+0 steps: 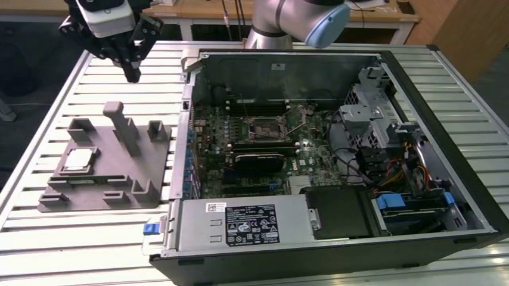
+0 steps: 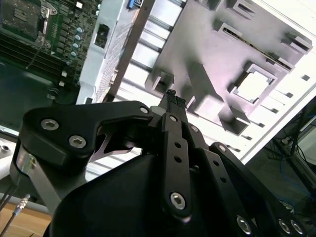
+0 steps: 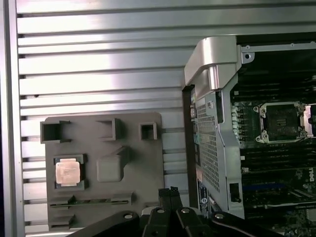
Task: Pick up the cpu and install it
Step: 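Reach for the cpu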
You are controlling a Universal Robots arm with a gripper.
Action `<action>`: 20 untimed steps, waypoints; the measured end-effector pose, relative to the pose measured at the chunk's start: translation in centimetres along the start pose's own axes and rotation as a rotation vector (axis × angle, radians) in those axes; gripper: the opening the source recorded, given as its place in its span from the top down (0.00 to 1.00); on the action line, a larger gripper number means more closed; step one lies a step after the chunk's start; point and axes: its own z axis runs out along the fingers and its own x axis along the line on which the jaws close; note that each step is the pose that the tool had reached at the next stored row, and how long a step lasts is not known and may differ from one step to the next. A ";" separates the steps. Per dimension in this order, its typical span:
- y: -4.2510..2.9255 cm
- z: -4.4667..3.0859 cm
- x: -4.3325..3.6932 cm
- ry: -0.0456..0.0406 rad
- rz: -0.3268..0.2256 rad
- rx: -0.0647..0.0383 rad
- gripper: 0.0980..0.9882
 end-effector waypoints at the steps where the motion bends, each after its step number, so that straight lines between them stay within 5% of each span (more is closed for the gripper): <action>1: -0.02 0.06 0.20 -0.0001 0.000 0.000 0.99; 20: -0.35 0.68 4.19 -0.0001 0.000 0.000 0.99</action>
